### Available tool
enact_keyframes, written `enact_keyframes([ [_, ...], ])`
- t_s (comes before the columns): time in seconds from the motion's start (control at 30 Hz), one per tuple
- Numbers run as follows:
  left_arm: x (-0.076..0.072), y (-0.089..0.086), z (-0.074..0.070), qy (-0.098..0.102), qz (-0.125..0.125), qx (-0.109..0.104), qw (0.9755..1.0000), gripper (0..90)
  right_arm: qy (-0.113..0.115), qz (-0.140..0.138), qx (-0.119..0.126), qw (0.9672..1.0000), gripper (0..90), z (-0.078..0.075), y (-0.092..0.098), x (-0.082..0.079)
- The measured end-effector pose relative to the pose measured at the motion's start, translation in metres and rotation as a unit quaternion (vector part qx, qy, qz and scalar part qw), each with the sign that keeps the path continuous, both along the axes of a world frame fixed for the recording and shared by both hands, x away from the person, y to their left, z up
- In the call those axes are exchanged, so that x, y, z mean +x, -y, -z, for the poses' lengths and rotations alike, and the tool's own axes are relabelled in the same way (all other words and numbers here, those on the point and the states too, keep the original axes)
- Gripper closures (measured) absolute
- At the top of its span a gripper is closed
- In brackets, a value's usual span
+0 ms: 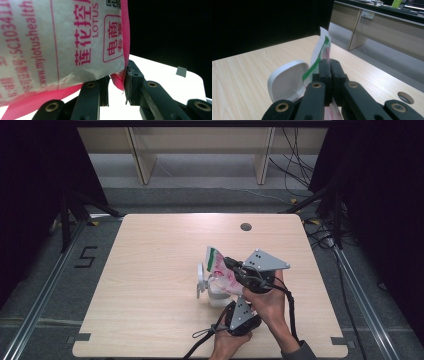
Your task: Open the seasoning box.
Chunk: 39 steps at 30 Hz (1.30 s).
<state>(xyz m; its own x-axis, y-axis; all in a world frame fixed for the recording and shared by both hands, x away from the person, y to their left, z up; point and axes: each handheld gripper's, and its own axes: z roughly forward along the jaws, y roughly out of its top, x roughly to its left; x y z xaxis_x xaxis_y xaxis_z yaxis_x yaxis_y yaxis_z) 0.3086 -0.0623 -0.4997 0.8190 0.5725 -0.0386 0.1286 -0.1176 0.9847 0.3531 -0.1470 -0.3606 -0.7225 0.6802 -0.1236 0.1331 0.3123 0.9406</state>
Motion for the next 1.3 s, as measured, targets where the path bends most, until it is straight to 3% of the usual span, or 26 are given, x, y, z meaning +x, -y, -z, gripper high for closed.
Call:
enact_keyframes([
  [0.07,0.0,-0.0001,0.0002,-0.001,0.0,0.0,1.0,75.2,-0.011,-0.005,0.005,0.9999,90.0,0.0005,-0.0002,0.0001],
  [0.37,0.0006,-0.0003,0.0002,-0.002,-0.003,-0.002,1.0,75.2,-0.01,-0.003,0.004,0.9999,90.0,0.0006,-0.001,0.0001],
  [0.6,0.0009,-0.0003,-0.002,0.003,0.002,-0.008,1.0,75.3,0.002,-0.006,-0.001,1.0,90.0,-0.002,-0.0041,-0.0026],
  [0.63,0.0014,-0.0007,-0.0009,-0.001,0.003,-0.007,1.0,75.3,-0.004,0.007,0.001,1.0,90.0,-0.0009,-0.0052,-0.0032],
  [0.7,0.0023,-0.0009,0.0005,-0.002,-0.001,-0.005,1.0,75.3,0.003,0.005,-0.005,1.0,90.0,0.001,-0.0042,-0.0005],
  [0.77,0.0015,-0.0015,0.0001,0.001,-0.001,-0.006,1.0,75.3,-0.017,0.003,0.006,0.9998,90.0,0.0011,-0.0047,-0.0022],
  [0.8,0.0014,-0.002,-0.0005,0.001,0.003,-0.007,1.0,75.3,0.009,-0.003,-0.007,0.9999,90.0,-0.0005,-0.0031,0.0006],
  [0.9,0.0021,-0.002,0.0,-0.001,-0.001,-0.007,1.0,75.3,-0.008,-0.004,-0.002,1.0,90.0,0.0001,-0.0058,-0.0018],
  [1.0,0.0014,-0.0021,-0.0003,-0.001,0.0,-0.007,1.0,75.3,0.005,0.001,-0.005,1.0,90.0,-0.0002,-0.0045,-0.0004],
  [1.13,0.0017,-0.0014,-0.0001,0.0,-0.001,-0.006,1.0,75.3,-0.006,0.002,0.004,1.0,90.0,0.0004,-0.0054,-0.0019],
  [1.17,0.0016,-0.0015,0.0001,0.002,-0.001,-0.004,1.0,75.3,-0.002,-0.004,-0.006,1.0,90.0,-0.0003,-0.0029,0.0],
  [1.23,0.0012,-0.002,-0.0001,0.001,0.002,-0.004,1.0,75.3,-0.01,-0.007,0.009,0.9999,90.0,0.0006,-0.0038,0.0005],
  [1.3,0.0015,-0.0019,0.0,0.002,-0.001,-0.004,1.0,75.3,-0.005,-0.005,0.0,1.0,90.0,-0.0003,-0.0031,-0.0003],
])
